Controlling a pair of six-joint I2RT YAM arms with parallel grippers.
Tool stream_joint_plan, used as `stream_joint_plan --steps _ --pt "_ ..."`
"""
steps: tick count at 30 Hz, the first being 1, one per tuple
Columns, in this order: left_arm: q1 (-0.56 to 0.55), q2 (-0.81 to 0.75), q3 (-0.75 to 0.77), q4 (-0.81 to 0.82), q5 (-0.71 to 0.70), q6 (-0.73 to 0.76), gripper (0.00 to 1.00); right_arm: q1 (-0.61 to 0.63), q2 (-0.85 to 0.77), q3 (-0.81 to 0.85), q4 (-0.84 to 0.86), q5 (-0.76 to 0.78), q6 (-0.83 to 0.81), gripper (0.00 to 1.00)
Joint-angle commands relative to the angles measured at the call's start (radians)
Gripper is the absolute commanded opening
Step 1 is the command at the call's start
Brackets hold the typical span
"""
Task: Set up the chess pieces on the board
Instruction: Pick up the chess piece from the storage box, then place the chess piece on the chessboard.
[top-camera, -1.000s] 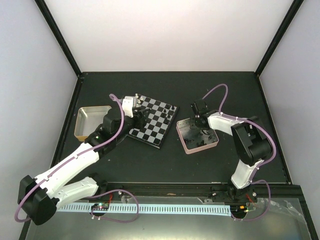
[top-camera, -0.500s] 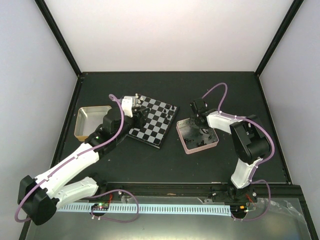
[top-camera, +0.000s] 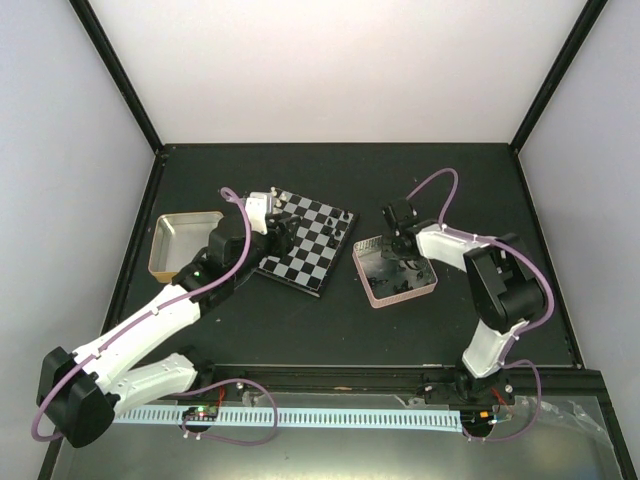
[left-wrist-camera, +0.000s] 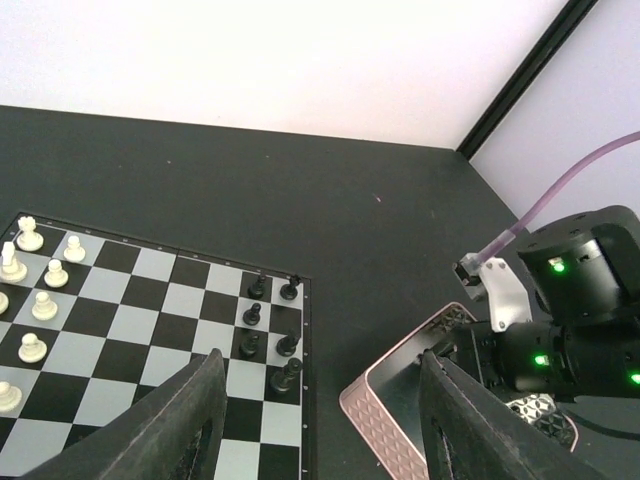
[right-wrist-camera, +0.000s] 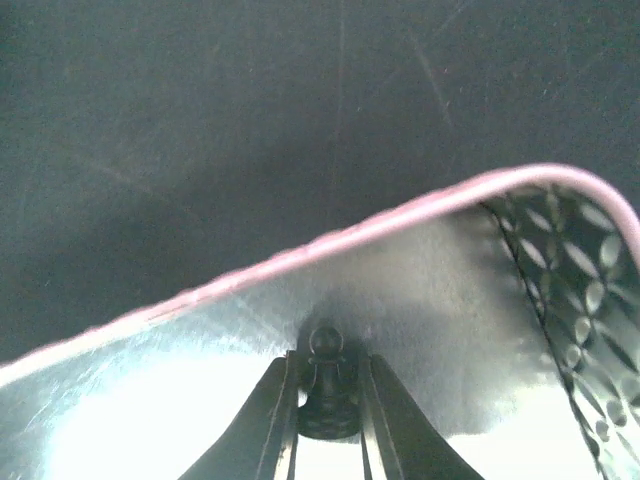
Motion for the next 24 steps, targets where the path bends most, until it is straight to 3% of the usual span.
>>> stream_joint_plan --steps 1,6,11,16,19,24 --pt "0.008 0.007 0.012 0.033 0.029 -0.017 0.55 -0.005 -0.112 -0.044 0.046 -0.052 -0.022 0.08" --pt "0.008 0.008 0.057 0.038 0.116 0.019 0.60 -0.005 -0.318 -0.082 0.109 -0.215 -0.078 0.08" --pt "0.012 0.021 0.166 -0.017 0.253 0.023 0.68 -0.005 -0.511 -0.121 0.232 -0.521 -0.107 0.08" --pt "0.027 0.112 0.342 -0.165 0.424 -0.111 0.71 -0.002 -0.646 -0.160 0.421 -0.840 -0.135 0.07" --pt "0.039 0.193 0.469 -0.255 0.608 -0.157 0.71 0.008 -0.699 -0.174 0.529 -0.979 -0.159 0.09" --pt "0.040 0.264 0.490 -0.141 0.880 -0.317 0.71 0.031 -0.730 -0.161 0.546 -1.083 -0.242 0.10"
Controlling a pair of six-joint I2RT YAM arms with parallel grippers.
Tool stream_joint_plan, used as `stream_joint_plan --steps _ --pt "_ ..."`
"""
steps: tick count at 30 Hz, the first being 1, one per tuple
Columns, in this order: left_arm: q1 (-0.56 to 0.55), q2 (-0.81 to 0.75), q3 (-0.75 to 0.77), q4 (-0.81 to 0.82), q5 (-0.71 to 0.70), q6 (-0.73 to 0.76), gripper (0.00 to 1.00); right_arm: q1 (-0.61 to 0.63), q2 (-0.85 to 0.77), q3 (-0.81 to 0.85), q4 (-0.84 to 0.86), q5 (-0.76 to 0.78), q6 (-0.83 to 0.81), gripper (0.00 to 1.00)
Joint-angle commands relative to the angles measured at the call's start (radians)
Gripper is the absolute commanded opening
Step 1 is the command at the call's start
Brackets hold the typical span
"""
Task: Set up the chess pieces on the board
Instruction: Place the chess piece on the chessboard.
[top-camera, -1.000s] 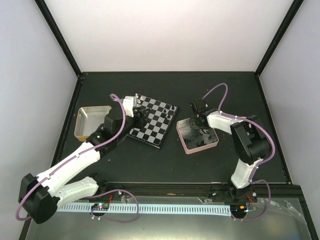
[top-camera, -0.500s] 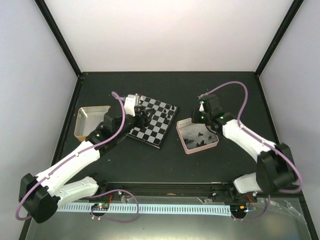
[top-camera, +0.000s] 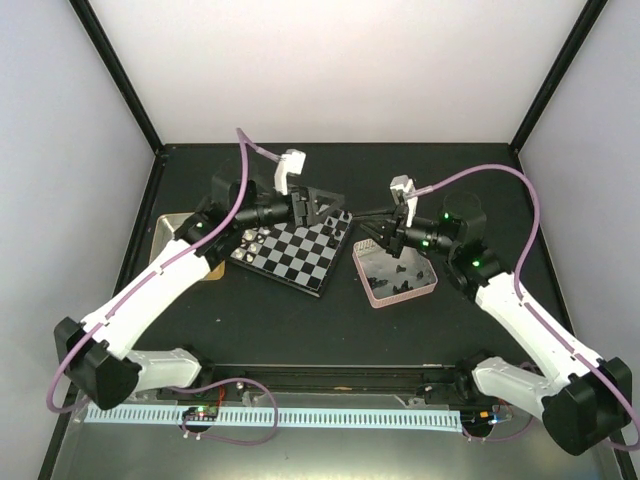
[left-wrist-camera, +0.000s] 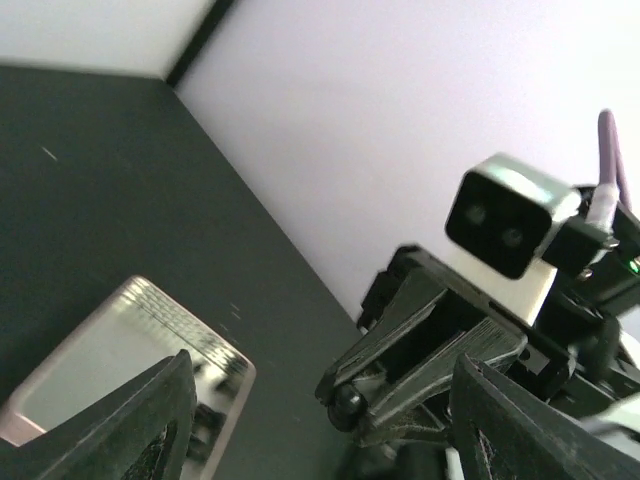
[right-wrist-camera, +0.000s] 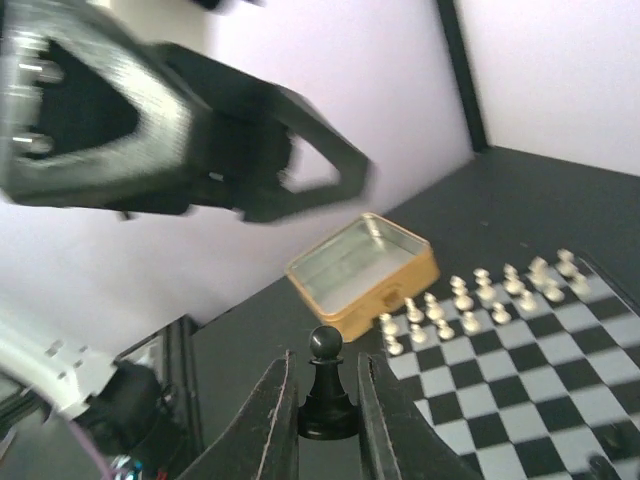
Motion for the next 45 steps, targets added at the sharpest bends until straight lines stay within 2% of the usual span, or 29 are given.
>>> stream_joint_plan --steps 1,8,14,18,27,35,39,40,42,45 --pt "0.003 0.049 0.023 0.041 0.322 -0.169 0.71 0.020 -0.023 0.005 0.079 -0.183 -0.099 0.10" --pt "0.005 0.056 0.032 0.048 0.392 -0.153 0.68 0.060 -0.051 0.015 0.029 -0.087 -0.228 0.10" --pt "0.005 0.056 0.032 0.014 0.415 -0.139 0.57 0.066 -0.064 0.014 0.024 -0.041 -0.270 0.10" --pt "0.006 0.084 0.031 0.005 0.419 -0.138 0.46 0.067 -0.063 0.019 0.022 -0.039 -0.276 0.10" --pt "0.005 0.132 0.040 0.013 0.468 -0.186 0.38 0.069 -0.053 0.037 -0.032 -0.048 -0.325 0.10" --pt "0.004 0.142 0.047 0.009 0.504 -0.179 0.23 0.069 -0.042 0.040 -0.038 -0.032 -0.319 0.10" --pt "0.004 0.140 0.047 0.009 0.504 -0.177 0.08 0.070 -0.038 0.043 -0.037 -0.023 -0.313 0.10" --pt "0.003 0.140 0.047 0.009 0.506 -0.178 0.03 0.070 -0.036 0.043 -0.039 -0.018 -0.309 0.11" --pt "0.004 0.140 0.048 0.009 0.507 -0.178 0.02 0.070 -0.038 0.044 -0.041 0.003 -0.291 0.13" --pt "0.005 0.130 0.047 0.008 0.493 -0.171 0.02 0.070 -0.041 0.057 -0.076 0.066 -0.257 0.26"
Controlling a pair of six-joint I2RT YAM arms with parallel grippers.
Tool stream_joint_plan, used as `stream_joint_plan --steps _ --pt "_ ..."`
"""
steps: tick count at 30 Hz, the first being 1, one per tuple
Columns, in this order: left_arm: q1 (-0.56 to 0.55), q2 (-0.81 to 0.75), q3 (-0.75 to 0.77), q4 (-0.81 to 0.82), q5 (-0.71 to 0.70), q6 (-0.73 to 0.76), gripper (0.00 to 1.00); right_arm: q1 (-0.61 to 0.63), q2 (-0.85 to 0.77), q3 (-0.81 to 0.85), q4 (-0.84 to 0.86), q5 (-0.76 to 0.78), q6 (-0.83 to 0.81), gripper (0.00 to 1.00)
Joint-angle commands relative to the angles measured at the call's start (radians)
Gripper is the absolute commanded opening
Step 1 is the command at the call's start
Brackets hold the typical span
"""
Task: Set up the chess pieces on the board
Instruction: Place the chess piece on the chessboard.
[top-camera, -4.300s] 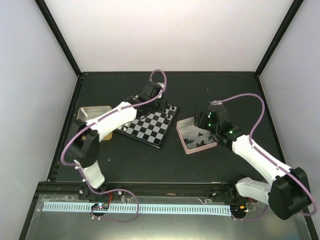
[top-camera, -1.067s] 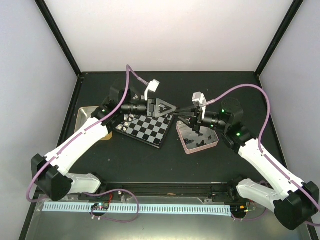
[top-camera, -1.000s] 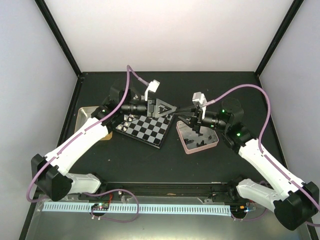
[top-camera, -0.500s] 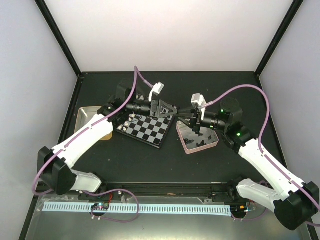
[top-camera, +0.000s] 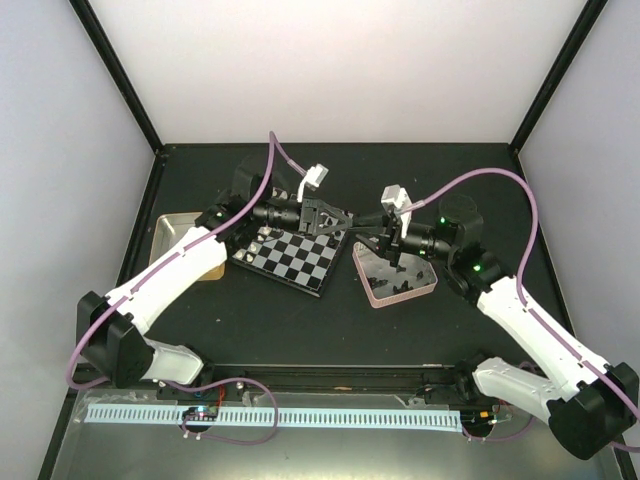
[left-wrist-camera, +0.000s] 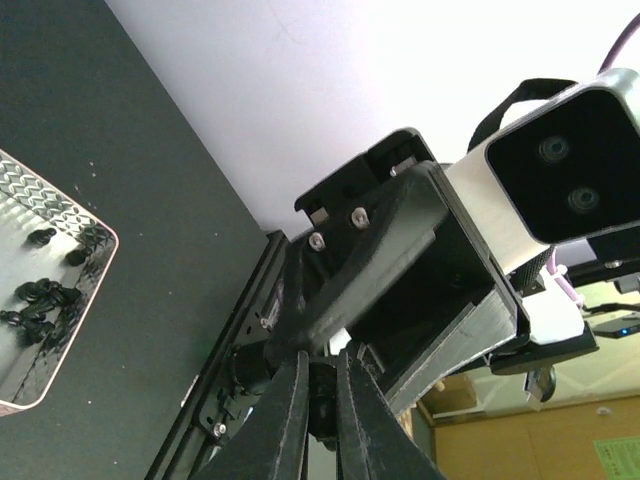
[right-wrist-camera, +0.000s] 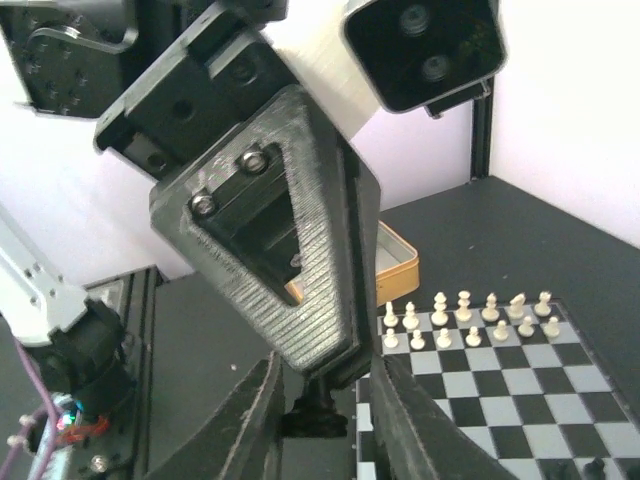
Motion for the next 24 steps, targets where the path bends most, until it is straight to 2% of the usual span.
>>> stream_joint_plan --steps 1,4,8,13,18,21,24 --pt "-0.005 -0.023 0.038 0.000 0.014 0.009 0.02 0.006 -0.001 0.044 -0.022 0.100 0.037 0.33" --pt "-0.001 -0.036 0.038 -0.033 -0.057 0.042 0.02 0.006 -0.017 0.039 -0.033 0.152 0.057 0.50" --pt "0.004 -0.069 0.042 -0.169 -0.296 0.168 0.02 0.005 -0.064 -0.005 -0.015 0.252 0.100 0.61" --pt "-0.002 -0.065 0.020 -0.295 -0.628 0.305 0.02 0.004 -0.118 -0.072 -0.003 0.514 0.199 0.64" --pt "-0.028 0.037 0.010 -0.361 -0.919 0.364 0.02 0.004 -0.113 -0.116 -0.048 0.759 0.351 0.64" --pt "-0.034 0.131 0.015 -0.354 -0.993 0.380 0.01 0.005 -0.096 -0.142 -0.074 0.853 0.426 0.64" --pt "-0.040 0.203 0.008 -0.309 -1.011 0.403 0.02 0.004 -0.071 -0.155 -0.090 0.869 0.458 0.64"
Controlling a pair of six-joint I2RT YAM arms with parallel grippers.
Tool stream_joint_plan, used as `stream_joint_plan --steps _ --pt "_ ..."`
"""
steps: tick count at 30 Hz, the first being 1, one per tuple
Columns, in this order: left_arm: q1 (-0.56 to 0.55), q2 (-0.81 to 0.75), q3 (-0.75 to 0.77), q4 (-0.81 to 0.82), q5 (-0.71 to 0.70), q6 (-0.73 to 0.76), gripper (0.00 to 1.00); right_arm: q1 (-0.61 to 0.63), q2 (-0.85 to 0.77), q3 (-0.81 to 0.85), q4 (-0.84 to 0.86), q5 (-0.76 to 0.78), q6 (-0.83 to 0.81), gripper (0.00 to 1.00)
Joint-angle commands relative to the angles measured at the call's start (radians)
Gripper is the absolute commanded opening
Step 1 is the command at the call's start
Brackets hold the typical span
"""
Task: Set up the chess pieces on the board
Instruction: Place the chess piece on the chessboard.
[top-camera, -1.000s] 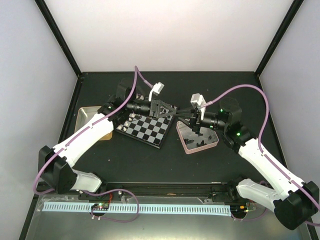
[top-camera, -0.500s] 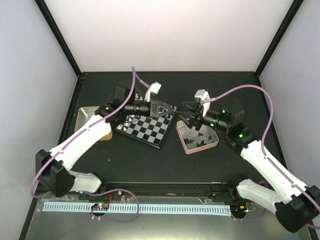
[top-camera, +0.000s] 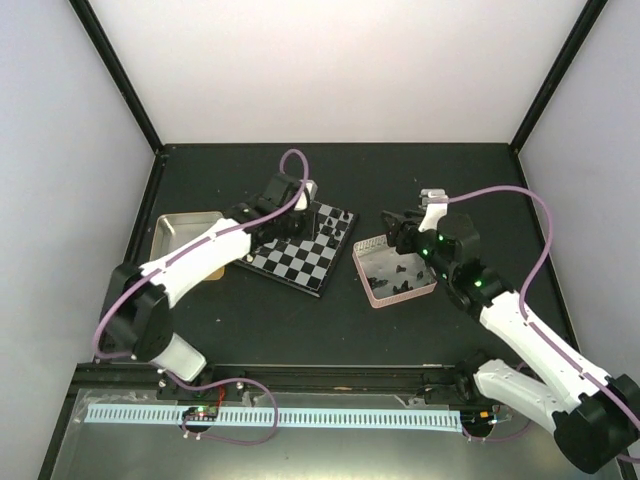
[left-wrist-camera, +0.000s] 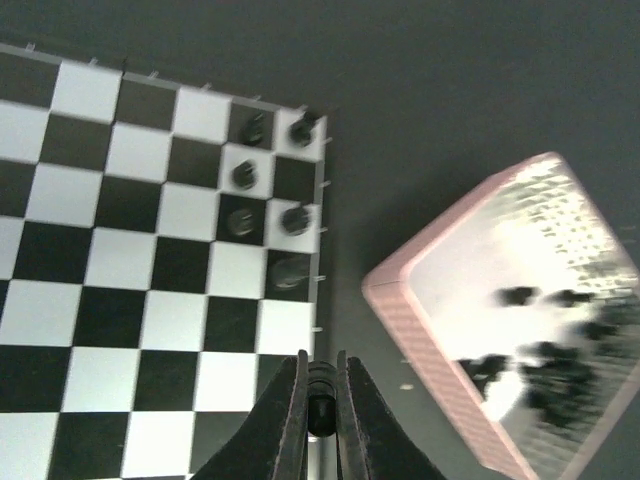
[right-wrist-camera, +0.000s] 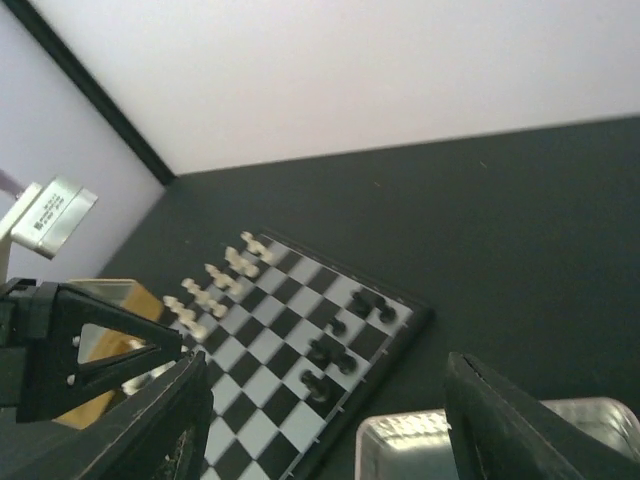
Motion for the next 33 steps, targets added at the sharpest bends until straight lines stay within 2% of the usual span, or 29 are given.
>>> stream_joint_plan --steps 1,11,20,33 --pt "-0.015 0.099 0.008 0.010 -0.150 0.072 0.02 0.002 0.032 -0.021 -0.037 0.140 0.111 0.64" --pt "-0.064 0.271 0.036 0.138 -0.228 0.221 0.06 0.001 0.091 -0.049 -0.035 0.140 0.159 0.64" --pt "-0.063 0.384 0.082 0.146 -0.246 0.222 0.06 0.002 0.110 -0.050 -0.043 0.153 0.157 0.64" --pt "-0.053 0.439 0.084 0.189 -0.285 0.189 0.08 0.002 0.120 -0.046 -0.051 0.154 0.152 0.64"
